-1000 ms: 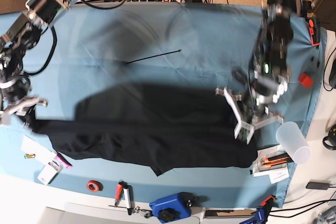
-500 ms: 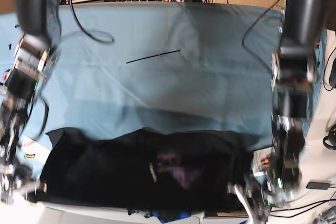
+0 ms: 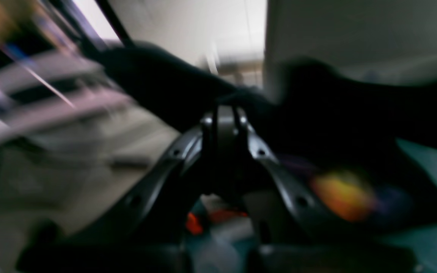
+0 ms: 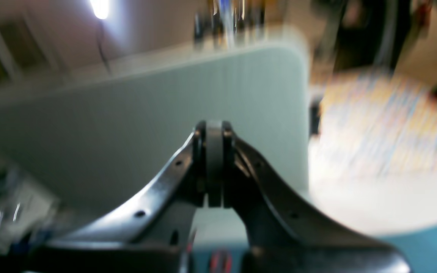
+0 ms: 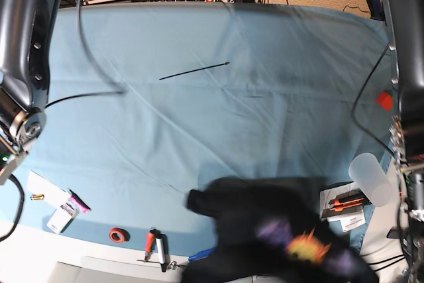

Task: Layout the t-shirt on the table in an organized manner, then fold the t-shirt properly
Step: 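Lift the shirt with both grippers and flip it over, then grasp the shirt with the left gripper and pull it upward along the table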

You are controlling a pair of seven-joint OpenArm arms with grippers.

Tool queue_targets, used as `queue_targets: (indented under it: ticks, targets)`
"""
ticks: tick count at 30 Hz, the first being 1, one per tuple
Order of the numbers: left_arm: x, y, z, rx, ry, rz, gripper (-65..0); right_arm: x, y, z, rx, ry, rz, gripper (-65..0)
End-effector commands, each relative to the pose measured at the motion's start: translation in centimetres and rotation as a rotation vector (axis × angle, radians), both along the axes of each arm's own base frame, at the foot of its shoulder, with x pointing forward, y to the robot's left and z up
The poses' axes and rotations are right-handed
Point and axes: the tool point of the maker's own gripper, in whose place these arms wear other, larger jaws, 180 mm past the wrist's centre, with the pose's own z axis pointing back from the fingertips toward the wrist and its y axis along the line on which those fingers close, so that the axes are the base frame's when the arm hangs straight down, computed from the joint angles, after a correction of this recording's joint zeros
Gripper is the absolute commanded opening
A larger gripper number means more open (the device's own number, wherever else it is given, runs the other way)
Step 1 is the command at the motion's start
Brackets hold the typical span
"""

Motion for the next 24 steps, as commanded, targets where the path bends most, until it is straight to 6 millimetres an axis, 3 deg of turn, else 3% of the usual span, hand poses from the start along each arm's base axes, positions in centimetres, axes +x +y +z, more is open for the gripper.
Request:
queue_targets:
  ticks: [1, 4, 7, 10, 16, 20, 24]
  targets:
    - [-0.2, 0.2, 4.4, -0.021, -0.081, -0.028, -65.0, -1.6, 0.2, 5.8, -0.012, -0.153, 0.015, -65.0]
    - [-1.9, 0.6, 2.9, -0.08, 0.036, -0.056, -65.0, -2.9, 0.9, 6.7, -0.04, -0.125, 0.035, -65.0]
    - [-2.5, 1.0, 3.0, -0.101, 0.043, -0.085, -65.0, -4.4, 1.3, 6.9, -0.063, -0.091, 0.046, -65.0]
    - [-2.8, 1.5, 3.2, -0.12, 0.041, -0.086, -65.0, -5.0, 0.4, 3.7, -0.07, -0.047, 0.015, -65.0]
    - [-3.5, 0.3, 0.1, -0.149, 0.114, -0.143, -65.0, -6.2, -2.9, -1.0, 0.012, 0.014, -0.038, -65.0]
    - [-4.4, -0.8, -1.6, -0.146, 0.157, -0.21, -65.0, -7.8, -5.5, -2.8, 0.037, 0.046, -0.071, -65.0]
    - [-5.3, -0.8, -4.8, -0.16, 0.216, -0.223, -65.0, -9.9, -7.8, -5.5, 0.044, 0.159, -0.091, -65.0]
